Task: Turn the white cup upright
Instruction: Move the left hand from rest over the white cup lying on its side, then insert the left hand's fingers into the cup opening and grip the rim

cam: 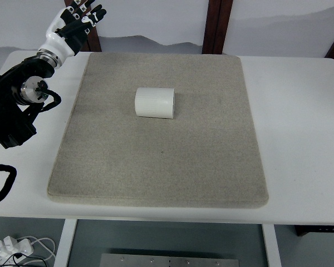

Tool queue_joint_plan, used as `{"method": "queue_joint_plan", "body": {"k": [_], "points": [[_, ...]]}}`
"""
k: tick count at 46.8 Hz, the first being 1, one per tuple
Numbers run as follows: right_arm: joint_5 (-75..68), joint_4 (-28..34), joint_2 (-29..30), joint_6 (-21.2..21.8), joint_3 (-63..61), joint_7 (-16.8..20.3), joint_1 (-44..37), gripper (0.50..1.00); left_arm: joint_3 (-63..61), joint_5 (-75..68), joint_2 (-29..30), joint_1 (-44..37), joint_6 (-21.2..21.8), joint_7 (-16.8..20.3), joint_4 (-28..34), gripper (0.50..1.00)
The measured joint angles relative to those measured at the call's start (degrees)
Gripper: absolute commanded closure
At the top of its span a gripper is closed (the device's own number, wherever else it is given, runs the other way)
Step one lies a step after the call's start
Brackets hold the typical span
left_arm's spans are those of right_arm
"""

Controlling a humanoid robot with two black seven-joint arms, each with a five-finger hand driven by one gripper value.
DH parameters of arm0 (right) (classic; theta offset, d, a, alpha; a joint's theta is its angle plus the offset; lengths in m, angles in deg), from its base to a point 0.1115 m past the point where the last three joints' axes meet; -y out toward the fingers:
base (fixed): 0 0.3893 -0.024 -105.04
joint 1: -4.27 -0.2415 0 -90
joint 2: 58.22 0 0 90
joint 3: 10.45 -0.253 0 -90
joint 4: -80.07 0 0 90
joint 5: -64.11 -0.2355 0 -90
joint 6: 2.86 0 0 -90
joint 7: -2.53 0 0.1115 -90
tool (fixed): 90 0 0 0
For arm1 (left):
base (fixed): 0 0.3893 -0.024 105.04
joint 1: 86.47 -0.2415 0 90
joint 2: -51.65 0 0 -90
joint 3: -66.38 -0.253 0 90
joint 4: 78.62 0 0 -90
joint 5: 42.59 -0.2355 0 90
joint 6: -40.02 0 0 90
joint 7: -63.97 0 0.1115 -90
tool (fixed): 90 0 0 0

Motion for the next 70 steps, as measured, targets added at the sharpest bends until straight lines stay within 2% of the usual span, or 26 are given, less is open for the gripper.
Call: {"method": "queue_joint_plan", "body": {"k": [5, 14, 32, 37, 48, 61, 70], "points": [[0.0, 0.0, 0.0, 0.0, 0.0, 0.0, 0.0, 0.548, 0.0, -9.5, 0.5, 0.5, 0.2, 0.0, -2.8, 0.51], [0.0, 0.0, 0.0, 0.0, 0.0, 0.0, 0.0, 0.548, -2.3, -20.7, 0.7, 1.8, 0.3, 0.0, -4.5, 0.512], [0.0, 0.0, 0.0, 0.0, 0.0, 0.0, 0.0, 0.548, -15.1, -37.5, 4.6, 4.9, 3.0, -0.7, -12.4, 0.512], [0.0, 0.0, 0.0, 0.0, 0.0, 0.0, 0.0, 0.548, -18.1, -42.9, 4.6, 5.8, 4.9, -0.9, -12.9, 0.512], [0.0, 0.0, 0.0, 0.0, 0.0, 0.0, 0.0, 0.548, -21.4, -55.8, 4.1, 7.8, 5.1, -2.7, -15.0, 0.512], [0.0, 0.0, 0.0, 0.0, 0.0, 0.0, 0.0, 0.548, -24.4, -57.6, 1.8, 10.3, 4.5, -5.9, -16.5, 0.512], [0.0, 0.0, 0.0, 0.0, 0.0, 0.0, 0.0, 0.548, -24.6, -57.1, 1.8, 12.2, 0.5, -6.0, -18.2, 0.51]]}}
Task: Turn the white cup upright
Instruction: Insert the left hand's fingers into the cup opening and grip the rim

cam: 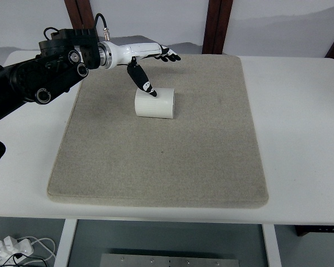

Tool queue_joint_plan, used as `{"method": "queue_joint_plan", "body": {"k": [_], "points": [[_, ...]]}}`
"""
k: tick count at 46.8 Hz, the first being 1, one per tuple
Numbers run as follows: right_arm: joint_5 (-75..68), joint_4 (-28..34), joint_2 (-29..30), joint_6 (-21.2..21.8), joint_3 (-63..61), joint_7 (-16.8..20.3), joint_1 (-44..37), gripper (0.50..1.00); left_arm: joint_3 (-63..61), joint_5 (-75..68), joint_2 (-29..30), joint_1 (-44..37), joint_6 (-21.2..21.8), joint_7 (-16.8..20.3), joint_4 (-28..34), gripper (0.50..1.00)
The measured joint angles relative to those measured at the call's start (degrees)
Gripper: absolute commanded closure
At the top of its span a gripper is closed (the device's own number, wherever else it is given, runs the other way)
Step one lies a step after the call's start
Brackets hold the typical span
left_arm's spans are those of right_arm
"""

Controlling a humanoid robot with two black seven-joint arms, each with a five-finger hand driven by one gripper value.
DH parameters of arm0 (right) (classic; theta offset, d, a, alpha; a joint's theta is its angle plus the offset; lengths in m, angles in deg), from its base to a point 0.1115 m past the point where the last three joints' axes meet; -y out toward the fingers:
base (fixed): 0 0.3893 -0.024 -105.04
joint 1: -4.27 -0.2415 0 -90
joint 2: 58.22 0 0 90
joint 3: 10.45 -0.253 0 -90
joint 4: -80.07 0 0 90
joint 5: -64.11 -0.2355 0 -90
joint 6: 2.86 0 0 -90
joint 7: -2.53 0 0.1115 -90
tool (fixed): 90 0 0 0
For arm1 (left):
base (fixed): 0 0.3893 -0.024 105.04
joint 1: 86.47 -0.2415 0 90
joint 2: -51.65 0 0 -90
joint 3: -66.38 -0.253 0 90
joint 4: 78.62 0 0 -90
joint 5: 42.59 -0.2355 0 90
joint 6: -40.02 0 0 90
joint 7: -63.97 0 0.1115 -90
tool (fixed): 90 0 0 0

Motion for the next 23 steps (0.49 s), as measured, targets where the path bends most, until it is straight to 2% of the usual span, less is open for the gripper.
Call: {"method": "queue_joint_plan", "body": {"k": [12, 23], "points": [[0.0, 0.0, 0.0, 0.0, 0.0, 0.0, 0.0, 0.548, -0.2, -0.5, 0.7, 0.5, -4.4, -1.6, -1.9, 0.51], [0.0, 0.0, 0.0, 0.0, 0.0, 0.0, 0.0, 0.548, -0.7, -0.5, 0.4, -0.2, -4.7, -4.9, -1.9, 0.512]]}}
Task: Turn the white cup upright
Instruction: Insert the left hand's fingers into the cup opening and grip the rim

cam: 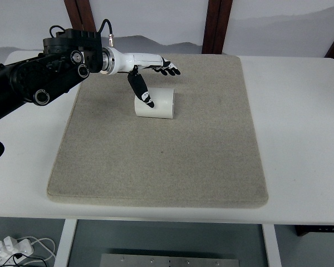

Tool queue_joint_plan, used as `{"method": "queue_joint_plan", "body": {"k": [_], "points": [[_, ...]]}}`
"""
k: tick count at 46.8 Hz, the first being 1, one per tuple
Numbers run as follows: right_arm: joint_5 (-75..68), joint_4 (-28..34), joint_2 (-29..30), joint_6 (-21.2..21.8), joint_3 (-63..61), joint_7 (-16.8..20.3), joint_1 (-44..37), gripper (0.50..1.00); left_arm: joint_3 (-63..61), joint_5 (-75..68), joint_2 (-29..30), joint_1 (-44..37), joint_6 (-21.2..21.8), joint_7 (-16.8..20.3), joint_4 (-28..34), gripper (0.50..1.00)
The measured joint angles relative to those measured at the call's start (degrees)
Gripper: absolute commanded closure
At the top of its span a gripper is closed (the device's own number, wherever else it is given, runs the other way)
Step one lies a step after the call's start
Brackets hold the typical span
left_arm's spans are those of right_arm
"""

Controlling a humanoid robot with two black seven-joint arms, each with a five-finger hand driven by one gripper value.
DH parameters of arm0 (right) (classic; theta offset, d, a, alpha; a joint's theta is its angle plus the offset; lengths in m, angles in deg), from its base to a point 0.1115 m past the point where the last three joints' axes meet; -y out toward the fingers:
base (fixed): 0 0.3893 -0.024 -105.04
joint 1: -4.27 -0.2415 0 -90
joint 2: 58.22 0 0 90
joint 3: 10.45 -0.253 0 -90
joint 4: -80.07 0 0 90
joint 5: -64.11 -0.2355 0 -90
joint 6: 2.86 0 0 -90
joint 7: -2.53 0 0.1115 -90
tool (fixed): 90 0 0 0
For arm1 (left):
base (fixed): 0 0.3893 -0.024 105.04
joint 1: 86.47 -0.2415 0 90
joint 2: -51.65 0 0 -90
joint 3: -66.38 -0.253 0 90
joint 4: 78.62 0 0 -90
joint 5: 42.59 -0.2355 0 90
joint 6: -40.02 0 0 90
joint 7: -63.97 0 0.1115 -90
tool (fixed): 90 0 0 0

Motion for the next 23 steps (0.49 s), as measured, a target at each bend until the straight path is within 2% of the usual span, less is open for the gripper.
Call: {"method": "queue_joint_plan", "body": {"k": [12, 23], "points": [[0.0, 0.0, 0.0, 0.0, 0.0, 0.0, 0.0, 0.548, -0.4, 0.0, -0.6, -0.4, 0.1, -4.2, -0.1, 0.521], [0.0, 0.0, 0.0, 0.0, 0.0, 0.0, 0.0, 0.548, -0.9, 0.0, -3.4, -1.2, 0.7, -5.6, 0.6, 0.542]]}}
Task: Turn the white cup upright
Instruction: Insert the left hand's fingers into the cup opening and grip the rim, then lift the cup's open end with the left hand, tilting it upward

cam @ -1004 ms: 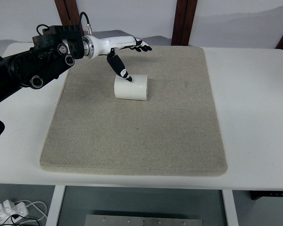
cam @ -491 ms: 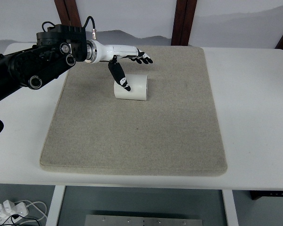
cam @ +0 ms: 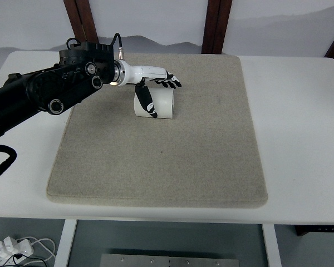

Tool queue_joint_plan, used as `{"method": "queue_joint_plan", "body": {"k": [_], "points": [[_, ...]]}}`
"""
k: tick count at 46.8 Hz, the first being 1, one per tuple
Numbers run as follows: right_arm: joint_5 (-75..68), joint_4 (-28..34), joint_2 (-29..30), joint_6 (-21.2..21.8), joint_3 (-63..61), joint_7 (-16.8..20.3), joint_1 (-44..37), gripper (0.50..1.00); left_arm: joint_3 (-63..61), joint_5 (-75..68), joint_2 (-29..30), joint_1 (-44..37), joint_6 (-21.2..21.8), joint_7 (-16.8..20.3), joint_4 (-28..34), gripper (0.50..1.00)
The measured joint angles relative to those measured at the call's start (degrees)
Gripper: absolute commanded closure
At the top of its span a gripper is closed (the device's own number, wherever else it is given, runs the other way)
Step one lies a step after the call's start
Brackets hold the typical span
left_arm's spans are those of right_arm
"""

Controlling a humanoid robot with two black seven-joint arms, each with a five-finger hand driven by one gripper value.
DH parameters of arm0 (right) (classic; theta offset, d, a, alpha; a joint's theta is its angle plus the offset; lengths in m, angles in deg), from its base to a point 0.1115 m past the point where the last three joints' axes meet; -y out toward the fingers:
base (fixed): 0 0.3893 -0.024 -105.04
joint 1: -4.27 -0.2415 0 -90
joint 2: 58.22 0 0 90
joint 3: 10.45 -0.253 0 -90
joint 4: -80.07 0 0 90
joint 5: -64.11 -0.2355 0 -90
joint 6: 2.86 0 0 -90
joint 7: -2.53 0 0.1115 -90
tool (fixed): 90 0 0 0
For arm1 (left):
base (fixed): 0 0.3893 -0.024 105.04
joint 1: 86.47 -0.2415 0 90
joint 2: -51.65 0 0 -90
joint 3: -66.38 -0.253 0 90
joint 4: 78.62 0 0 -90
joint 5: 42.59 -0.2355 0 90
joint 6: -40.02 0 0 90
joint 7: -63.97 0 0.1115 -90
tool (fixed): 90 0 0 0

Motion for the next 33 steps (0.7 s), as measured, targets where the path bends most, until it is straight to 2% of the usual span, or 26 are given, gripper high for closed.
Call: {"method": "queue_joint_plan", "body": {"k": [12, 19, 27, 30, 33], "points": [[0.0, 0.0, 0.0, 0.0, 0.0, 0.0, 0.0, 0.548, -1.5, 0.2, -0.9, 0.0, 0.3, -0.7, 0.6, 0.574], [0.0, 0.0, 0.0, 0.0, 0.0, 0.0, 0.0, 0.548, -1.5, 0.2, -1.3, 0.0, 0.4, -1.4, 1.1, 0.643], [0.0, 0.0, 0.0, 0.0, 0.0, 0.0, 0.0, 0.548, -1.6, 0.0, -1.6, 0.0, 0.6, -1.6, 1.1, 0.69], [0.0, 0.0, 0.0, 0.0, 0.0, 0.0, 0.0, 0.548, -1.6, 0.0, -1.6, 0.0, 1.1, -1.7, 1.2, 0.726], [0.0, 0.0, 0.0, 0.0, 0.0, 0.0, 0.0, 0.548, -1.6, 0.0, -1.6, 0.1, 1.1, -1.7, 1.2, 0.789]]}}
